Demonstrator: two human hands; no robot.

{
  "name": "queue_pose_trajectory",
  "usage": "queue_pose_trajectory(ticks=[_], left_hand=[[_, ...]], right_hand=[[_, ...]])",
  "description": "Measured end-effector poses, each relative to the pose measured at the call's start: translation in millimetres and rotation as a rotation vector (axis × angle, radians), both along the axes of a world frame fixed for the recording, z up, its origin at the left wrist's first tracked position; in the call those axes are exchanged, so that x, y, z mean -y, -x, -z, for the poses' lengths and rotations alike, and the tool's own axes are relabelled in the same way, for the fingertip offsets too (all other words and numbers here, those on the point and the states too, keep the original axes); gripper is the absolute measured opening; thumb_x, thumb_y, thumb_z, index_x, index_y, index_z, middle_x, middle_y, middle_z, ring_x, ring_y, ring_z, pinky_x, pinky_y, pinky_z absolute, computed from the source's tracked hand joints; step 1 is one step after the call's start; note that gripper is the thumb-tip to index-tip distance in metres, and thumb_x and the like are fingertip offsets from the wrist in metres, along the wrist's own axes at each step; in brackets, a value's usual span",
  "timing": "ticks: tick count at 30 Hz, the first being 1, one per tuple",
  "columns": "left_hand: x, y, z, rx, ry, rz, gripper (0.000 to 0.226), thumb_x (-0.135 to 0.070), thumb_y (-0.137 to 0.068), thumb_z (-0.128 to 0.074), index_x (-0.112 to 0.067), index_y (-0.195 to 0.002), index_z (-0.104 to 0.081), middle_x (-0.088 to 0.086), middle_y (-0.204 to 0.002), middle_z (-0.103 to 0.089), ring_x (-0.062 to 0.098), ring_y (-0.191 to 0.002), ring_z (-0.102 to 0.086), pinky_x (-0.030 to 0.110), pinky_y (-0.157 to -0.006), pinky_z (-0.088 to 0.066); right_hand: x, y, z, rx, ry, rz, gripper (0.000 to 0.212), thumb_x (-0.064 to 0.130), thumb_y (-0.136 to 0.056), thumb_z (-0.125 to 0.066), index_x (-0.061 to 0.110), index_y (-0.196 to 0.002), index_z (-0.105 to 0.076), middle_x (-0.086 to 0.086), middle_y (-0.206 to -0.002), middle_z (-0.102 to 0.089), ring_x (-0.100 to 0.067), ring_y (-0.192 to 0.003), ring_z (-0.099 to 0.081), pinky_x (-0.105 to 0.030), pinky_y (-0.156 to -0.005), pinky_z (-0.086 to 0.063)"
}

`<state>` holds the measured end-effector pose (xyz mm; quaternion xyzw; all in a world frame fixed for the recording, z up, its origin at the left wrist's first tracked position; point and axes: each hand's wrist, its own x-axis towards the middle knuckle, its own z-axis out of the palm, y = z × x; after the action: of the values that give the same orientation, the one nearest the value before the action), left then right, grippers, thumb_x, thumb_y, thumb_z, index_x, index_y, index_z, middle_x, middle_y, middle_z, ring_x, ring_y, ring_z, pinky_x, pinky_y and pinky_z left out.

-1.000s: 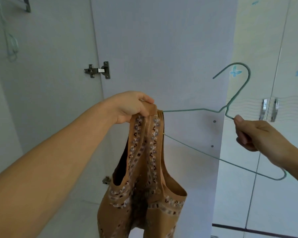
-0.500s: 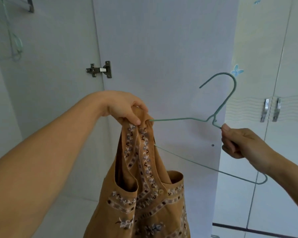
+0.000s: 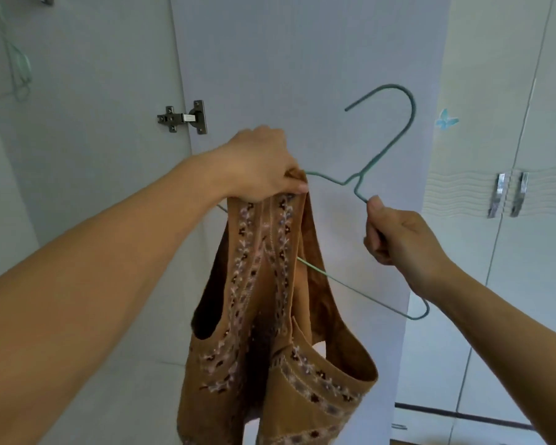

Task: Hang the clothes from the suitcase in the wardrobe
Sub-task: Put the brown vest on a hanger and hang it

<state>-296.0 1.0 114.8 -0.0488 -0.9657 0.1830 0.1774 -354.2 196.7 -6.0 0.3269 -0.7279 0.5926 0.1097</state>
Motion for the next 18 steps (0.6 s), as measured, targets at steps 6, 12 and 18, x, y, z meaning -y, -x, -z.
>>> queue_pose_trajectory(ticks=[6,12,18], left_hand=[[28,15,19,-0.195,-0.533,0.259,0.018,-0.025,-0.099,-0.05,-0.025,-0.111,-0.064,-0.013,-0.098,-0.063,0.01,-0.094,-0.057,0.014,-0.076,-0.039],[62,10,28,-0.335,-0.78,0.192,0.022,-0.032,-0.102,-0.043,-0.028,-0.105,-0.065,-0.018,-0.093,-0.059,0.008,-0.091,-0.053,0.012,-0.069,-0.035],[95,2,45,-0.137,-0.67,0.267,0.027,-0.023,-0.1,-0.046,-0.039,-0.084,-0.062,-0.014,-0.094,-0.06,0.001,-0.09,-0.055,0.019,-0.081,-0.037]], right_hand=[[14,4,6,-0.487,-0.17,0.715,0.061,0.055,-0.078,-0.068,0.018,-0.125,-0.054,-0.008,-0.119,-0.052,-0.022,-0.111,-0.048,-0.035,-0.09,-0.036],[11,9,56,0.067,-0.901,0.429,0.041,0.029,-0.079,-0.071,0.015,-0.114,-0.054,-0.005,-0.108,-0.053,-0.023,-0.101,-0.057,-0.026,-0.077,-0.048],[-26,43,26,0.477,-0.668,0.332,0.014,0.009,-0.089,-0.06,0.008,-0.075,-0.057,-0.007,-0.07,-0.067,-0.019,-0.061,-0.063,-0.021,-0.055,-0.049]])
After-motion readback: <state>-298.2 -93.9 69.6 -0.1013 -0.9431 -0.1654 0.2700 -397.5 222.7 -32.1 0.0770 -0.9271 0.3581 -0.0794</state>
